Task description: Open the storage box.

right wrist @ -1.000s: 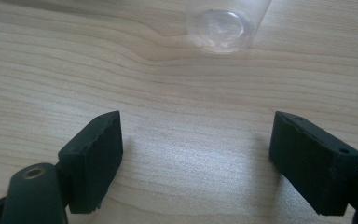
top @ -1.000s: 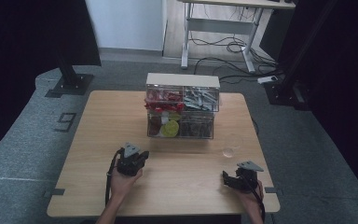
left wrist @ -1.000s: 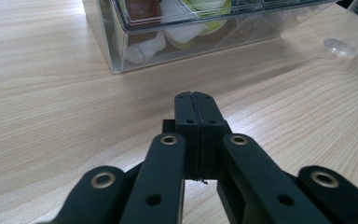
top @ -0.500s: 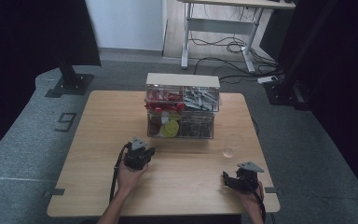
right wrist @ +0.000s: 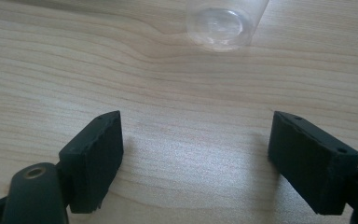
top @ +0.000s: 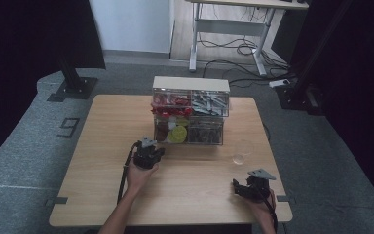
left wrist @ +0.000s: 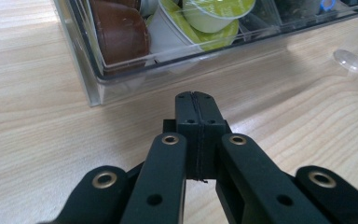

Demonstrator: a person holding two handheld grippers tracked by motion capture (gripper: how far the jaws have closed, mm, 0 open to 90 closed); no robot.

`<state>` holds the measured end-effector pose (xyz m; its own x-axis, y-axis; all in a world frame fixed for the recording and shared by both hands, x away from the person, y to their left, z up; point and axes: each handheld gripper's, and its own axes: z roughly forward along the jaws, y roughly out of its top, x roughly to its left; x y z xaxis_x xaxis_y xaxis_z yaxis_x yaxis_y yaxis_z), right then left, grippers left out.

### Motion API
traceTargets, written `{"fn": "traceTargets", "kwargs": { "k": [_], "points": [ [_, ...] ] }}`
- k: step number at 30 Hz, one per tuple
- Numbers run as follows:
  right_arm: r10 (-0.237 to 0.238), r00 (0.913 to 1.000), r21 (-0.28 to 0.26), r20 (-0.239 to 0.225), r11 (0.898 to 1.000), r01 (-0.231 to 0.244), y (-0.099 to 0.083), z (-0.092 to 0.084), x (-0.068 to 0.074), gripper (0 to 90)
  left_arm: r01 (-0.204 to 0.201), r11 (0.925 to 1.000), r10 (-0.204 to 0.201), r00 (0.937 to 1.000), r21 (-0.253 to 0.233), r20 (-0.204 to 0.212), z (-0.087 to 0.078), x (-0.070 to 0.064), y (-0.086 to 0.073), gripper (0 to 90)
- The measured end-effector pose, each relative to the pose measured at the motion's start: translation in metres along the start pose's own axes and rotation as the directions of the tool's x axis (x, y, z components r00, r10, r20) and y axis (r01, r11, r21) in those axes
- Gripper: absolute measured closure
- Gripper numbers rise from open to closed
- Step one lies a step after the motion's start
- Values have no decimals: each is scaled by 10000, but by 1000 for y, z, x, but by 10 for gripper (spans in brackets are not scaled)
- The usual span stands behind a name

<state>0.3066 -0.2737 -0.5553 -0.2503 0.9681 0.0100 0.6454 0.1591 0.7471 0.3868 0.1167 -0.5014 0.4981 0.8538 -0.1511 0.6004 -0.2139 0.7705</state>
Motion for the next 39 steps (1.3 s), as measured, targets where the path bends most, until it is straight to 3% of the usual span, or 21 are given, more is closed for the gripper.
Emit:
{"fn": "traceTargets", "kwargs": {
  "k": [6,11,17,29,35,39],
  "points": [
    [4,10000,0,-20,10000,-4,0,0,0,184,264,9996,-264,9996,37,97,9,5,5,900],
    [9,10000,2,-19,10000,-9,0,0,0,184,289,9996,-289,9996,-13,13,11,7,8,900],
    [11,10000,3,-13,10000,-11,0,0,0,184,282,9993,-284,9996,255,73,14,7,13,900],
    [10,10000,2,-16,10000,-10,0,0,0,183,87,9998,-89,9999,186,77,7,3,13,900],
    [2,10000,1,-10,10000,-2,0,0,0,183,23,9994,-25,10000,-334,-66,-4,1,21,900],
    [3,10000,1,-8,10000,-3,0,0,0,183,-82,9994,81,10000,-349,-30,-10,-1,25,900]
  ]
}}
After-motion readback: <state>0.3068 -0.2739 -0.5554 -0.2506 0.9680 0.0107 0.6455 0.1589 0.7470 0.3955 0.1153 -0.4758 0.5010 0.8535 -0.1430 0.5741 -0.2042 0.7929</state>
